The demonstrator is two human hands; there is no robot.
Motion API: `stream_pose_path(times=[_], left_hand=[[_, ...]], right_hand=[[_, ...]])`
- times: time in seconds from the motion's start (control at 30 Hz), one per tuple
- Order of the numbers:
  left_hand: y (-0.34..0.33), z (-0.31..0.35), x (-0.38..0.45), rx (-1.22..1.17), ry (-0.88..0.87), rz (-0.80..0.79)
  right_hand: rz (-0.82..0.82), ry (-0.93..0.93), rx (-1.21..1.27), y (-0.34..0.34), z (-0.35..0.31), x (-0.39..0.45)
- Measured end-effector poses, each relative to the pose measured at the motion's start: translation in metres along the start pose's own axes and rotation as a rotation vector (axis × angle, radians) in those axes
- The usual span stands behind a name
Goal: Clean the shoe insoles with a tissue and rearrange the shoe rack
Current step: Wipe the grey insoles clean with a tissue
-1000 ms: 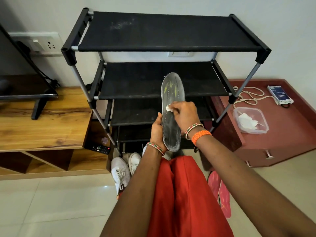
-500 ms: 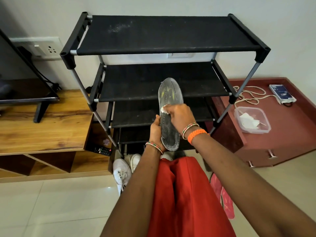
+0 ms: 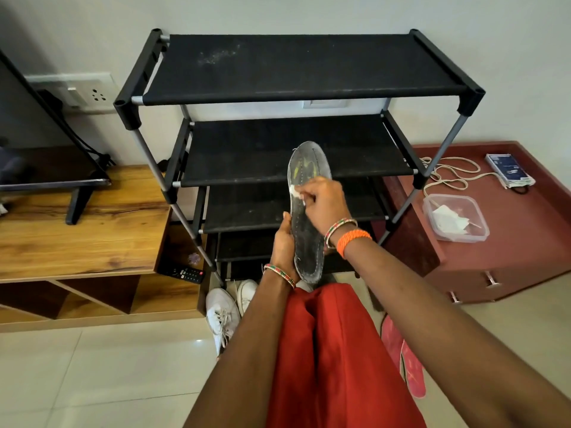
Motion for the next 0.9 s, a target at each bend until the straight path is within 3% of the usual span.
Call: stream_pose_path(times=[0.33,0.53,0.77,0.9], left_hand=[[0.004,0.005,0.003,0.041,-0.036,0.008],[0.001,-0.005,-0.004,0.077,0.052,-0.020],[0.000,0.005,-0.002,-0.078,-0.012,-0.035],[0.000,0.009,-0.001,-0.155,-0.055,-0.031]], right_hand=[[-0.046,0.081,-0.009,-0.007,-0.010,-0.041],[0.034,-0.040,-0.081,0.007,0.005,0.004],[-0.002,0.144,-0.032,-0.006,-0.019,-0.064],[-0.106,-0.018,0.089,-0.007,-0.011,-0.071]])
Point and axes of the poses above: each hand's wrist, its own x-axis towards the middle knuckle, its own y-axis out of the back of the hand, z = x × y, the point moved 9 cm from there along x, towards the middle knuckle, and after that the axes turned 12 degrees about -y, right-handed, at the moved point
